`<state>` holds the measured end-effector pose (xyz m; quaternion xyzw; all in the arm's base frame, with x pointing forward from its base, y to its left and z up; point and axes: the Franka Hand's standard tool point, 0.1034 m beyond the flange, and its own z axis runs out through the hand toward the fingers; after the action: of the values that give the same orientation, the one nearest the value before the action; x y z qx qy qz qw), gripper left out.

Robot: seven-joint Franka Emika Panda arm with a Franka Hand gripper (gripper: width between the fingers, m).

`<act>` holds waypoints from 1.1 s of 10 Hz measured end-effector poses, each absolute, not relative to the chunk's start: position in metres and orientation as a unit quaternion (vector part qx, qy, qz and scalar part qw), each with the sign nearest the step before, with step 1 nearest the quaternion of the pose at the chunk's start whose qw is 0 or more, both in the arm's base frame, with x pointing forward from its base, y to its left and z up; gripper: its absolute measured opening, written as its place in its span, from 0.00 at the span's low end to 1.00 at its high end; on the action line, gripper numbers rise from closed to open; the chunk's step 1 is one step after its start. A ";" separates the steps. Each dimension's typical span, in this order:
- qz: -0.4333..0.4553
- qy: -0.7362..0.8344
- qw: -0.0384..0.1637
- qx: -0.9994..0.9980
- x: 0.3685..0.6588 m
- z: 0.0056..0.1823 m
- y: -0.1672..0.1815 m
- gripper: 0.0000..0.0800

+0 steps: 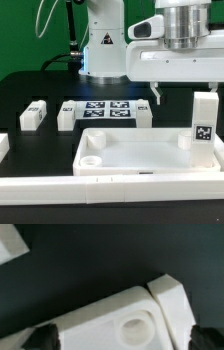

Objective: Assemble desk

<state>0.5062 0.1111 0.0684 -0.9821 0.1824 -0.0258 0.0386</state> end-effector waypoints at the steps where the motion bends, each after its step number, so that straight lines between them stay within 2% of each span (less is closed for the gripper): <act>1: -0.025 0.139 0.035 -0.989 0.504 0.065 0.107 0.81; 3: -0.001 0.053 0.024 -0.998 0.483 0.046 0.083 0.81; 5: 0.021 0.020 0.024 -0.999 0.469 0.038 0.056 0.81; 8: 0.074 0.030 0.037 -0.996 0.462 0.040 0.052 0.81; 11: 0.257 0.041 0.068 -0.963 0.458 0.038 0.050 0.81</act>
Offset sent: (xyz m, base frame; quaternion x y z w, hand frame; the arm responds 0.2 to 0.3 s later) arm -0.0462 -0.0506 -0.0251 0.0078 -0.0818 -0.2224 0.9715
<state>0.4575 0.0504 0.0380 -0.9631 0.0406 0.2572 0.0676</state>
